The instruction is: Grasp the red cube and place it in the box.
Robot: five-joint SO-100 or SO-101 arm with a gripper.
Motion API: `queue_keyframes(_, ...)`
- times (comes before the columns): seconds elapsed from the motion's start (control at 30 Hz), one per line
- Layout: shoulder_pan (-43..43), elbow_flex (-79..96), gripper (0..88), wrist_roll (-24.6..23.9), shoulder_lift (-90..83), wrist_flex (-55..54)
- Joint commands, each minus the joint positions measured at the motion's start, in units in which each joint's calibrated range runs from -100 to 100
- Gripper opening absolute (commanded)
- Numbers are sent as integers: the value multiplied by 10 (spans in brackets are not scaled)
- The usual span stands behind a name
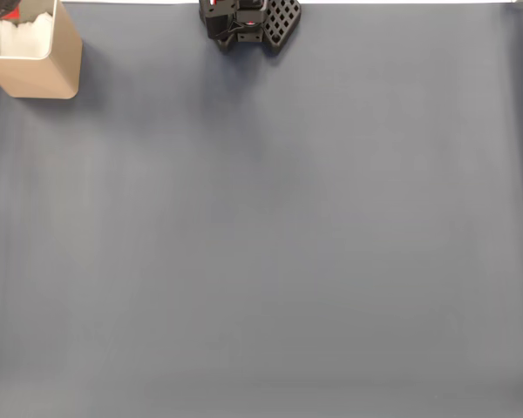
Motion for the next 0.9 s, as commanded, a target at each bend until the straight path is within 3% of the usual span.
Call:
queue_keyframes(0.0,-2,-4,15,4,-25,-13)
queue_keyframes(0.37,-2,11,17,6,-38,-14)
queue_keyframes(0.63,0,15,203,-2,-38,-28)
queue_keyframes(0.87,0,22,231,-4,-38,-39)
